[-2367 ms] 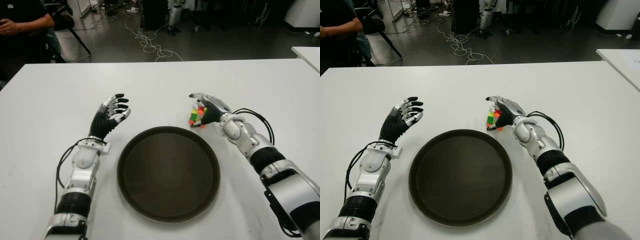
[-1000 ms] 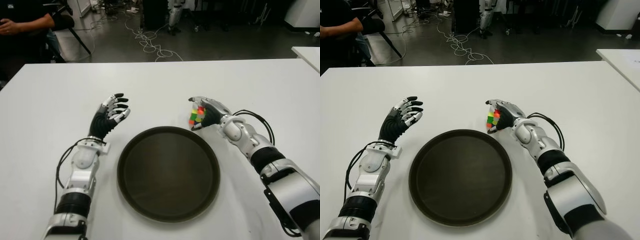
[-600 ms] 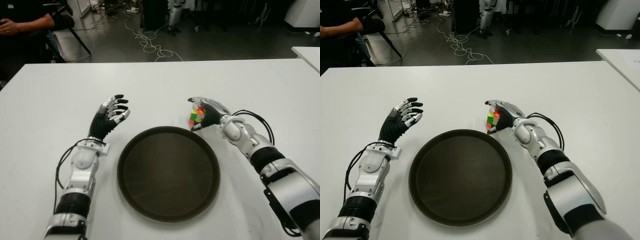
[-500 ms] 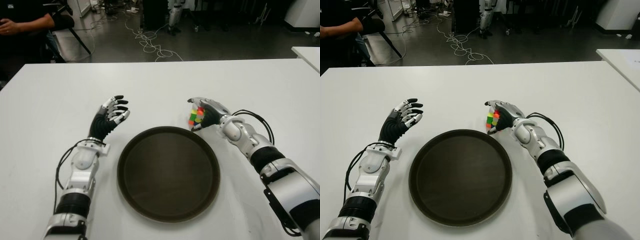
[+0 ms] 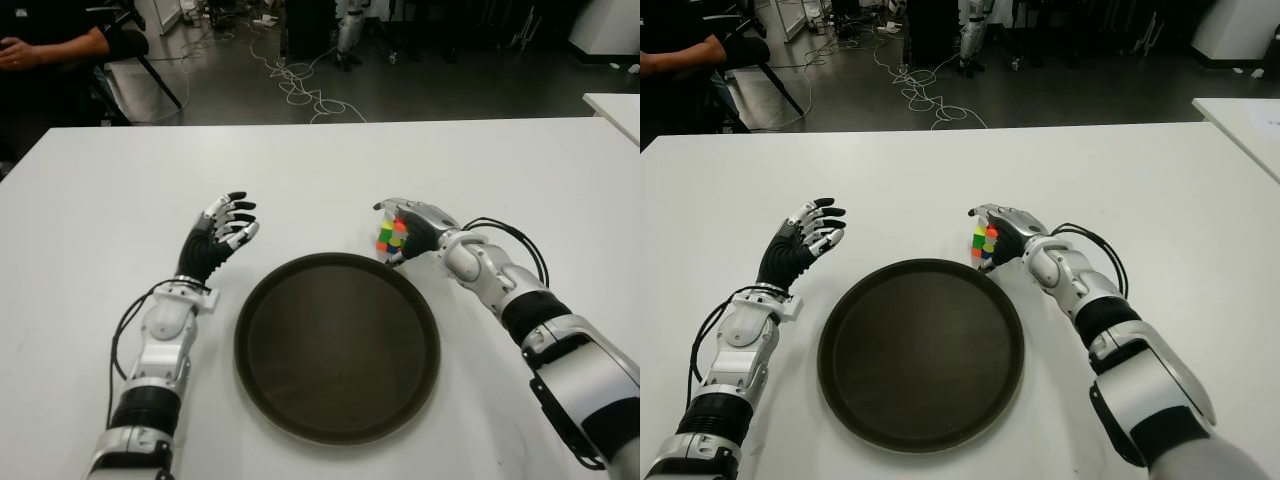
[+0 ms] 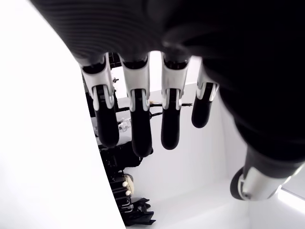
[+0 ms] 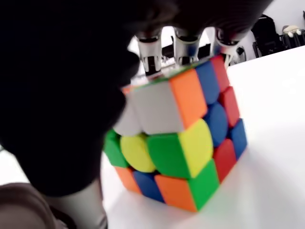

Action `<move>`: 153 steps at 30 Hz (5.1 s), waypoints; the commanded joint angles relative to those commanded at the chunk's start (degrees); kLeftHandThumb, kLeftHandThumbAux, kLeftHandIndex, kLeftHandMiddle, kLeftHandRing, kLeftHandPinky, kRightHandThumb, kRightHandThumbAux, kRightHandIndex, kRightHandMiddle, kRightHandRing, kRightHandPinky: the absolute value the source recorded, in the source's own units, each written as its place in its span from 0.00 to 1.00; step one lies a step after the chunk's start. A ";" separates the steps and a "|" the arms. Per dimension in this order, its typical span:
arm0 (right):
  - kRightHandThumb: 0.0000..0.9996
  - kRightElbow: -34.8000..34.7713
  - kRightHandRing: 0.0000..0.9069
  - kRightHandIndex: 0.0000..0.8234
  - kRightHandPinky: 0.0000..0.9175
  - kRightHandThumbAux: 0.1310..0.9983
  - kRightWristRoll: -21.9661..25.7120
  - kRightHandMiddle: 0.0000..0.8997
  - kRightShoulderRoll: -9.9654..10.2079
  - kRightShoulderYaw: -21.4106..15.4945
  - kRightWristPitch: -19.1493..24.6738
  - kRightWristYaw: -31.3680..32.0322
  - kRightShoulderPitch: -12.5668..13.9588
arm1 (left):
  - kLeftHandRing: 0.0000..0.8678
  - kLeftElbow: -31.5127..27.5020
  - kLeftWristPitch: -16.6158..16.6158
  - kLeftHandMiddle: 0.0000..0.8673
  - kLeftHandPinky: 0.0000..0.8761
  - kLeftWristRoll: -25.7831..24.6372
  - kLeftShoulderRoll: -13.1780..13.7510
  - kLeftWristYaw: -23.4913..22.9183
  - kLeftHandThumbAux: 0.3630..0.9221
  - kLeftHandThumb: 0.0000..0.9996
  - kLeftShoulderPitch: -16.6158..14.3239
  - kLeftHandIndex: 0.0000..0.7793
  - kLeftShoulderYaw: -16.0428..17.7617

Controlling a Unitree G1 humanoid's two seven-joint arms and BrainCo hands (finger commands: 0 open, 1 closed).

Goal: Pick up the Rubik's Cube and put it in the plate

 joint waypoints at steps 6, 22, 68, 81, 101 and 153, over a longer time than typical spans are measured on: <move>0.00 -0.82 0.16 0.17 0.13 0.84 -0.68 0.16 -0.07 0.53 1.98 2.47 -0.29 | 0.32 -0.31 0.69 0.32 0.30 0.18 -0.02 0.41 0.46 0.08 -0.03 0.25 0.03; 0.00 -2.81 0.17 0.14 0.14 0.83 -0.93 0.15 -0.12 1.24 5.01 6.96 -0.18 | 0.31 -0.64 1.18 0.31 0.28 0.40 0.08 0.93 0.45 0.07 0.17 0.23 0.12; 0.70 -3.20 0.50 0.50 0.60 0.70 -1.32 0.44 0.01 0.97 4.12 -5.64 1.53 | 0.31 -3.32 3.13 0.31 0.30 0.10 0.09 0.88 0.50 0.08 0.84 0.23 -0.15; 0.70 -3.29 0.55 0.50 0.61 0.70 -1.36 0.48 0.03 0.79 4.57 -5.68 1.52 | 0.30 -2.17 2.24 0.30 0.30 0.43 0.26 1.05 0.50 0.08 0.52 0.23 -0.10; 0.70 -2.71 0.47 0.50 0.55 0.70 -1.18 0.42 -0.21 0.48 2.60 -6.90 1.55 | 0.30 -1.66 2.20 0.30 0.29 0.06 0.01 0.97 0.47 0.10 0.33 0.24 0.04; 0.70 -24.38 0.81 0.52 0.80 0.69 13.10 0.80 -2.46 -13.26 -27.11 -24.52 12.74 | 0.32 -0.29 0.75 0.32 0.29 -0.12 -0.24 0.82 0.50 0.08 -0.31 0.24 -0.35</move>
